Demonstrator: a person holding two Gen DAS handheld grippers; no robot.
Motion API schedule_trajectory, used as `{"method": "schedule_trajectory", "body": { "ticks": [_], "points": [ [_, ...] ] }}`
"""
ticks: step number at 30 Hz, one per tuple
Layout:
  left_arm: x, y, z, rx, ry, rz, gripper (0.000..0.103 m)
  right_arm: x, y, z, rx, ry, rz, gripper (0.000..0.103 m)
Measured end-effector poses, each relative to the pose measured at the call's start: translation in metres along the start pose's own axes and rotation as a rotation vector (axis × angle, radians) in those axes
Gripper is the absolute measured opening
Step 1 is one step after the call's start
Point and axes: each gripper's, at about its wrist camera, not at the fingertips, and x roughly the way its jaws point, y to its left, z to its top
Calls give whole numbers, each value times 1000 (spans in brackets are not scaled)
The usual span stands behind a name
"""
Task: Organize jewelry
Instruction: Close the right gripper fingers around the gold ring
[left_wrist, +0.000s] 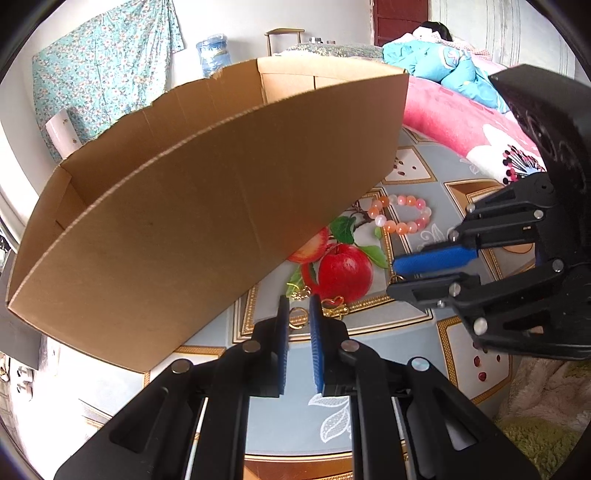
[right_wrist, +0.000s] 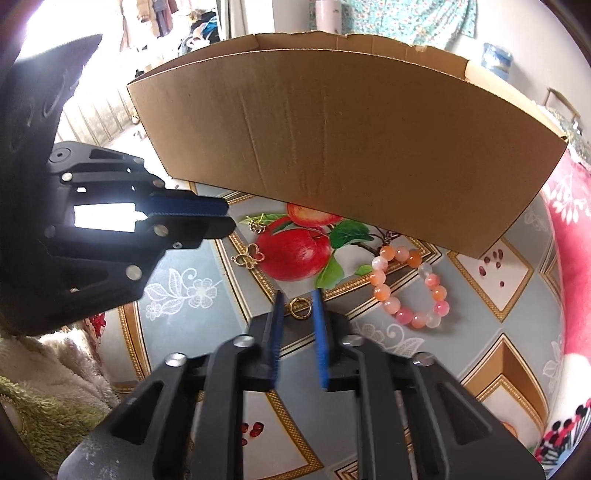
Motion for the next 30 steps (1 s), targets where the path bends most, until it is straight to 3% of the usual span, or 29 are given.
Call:
{"method": "schedule_trajectory", "body": {
  "ticks": [3,6,11,16,21,24,30],
  "points": [
    [-5,2,0,-4,-6,5,10,-2,1,0,8,-3,3,9],
    [-10,3,-1,-8,-13,14,11,1,4,0,8,-7,3,2],
    [-16,3,-2,-17,-21,23,10,-4,5,-1,12,-5,2,2],
    [-21,2,-3,-22,-28,26,11,-12,5,0,38,-16,9,17],
    [-22,0,-4,-26,-33,22,11,-10,-1,4,33,3,11,18],
    [-22,0,-5,-29,-38,21,11,-6,-2,5,14,8,-5,10],
    [-26,1,-5,-34,-49,27,11,1,0,-1,24,-2,-8,7]
  ]
}}
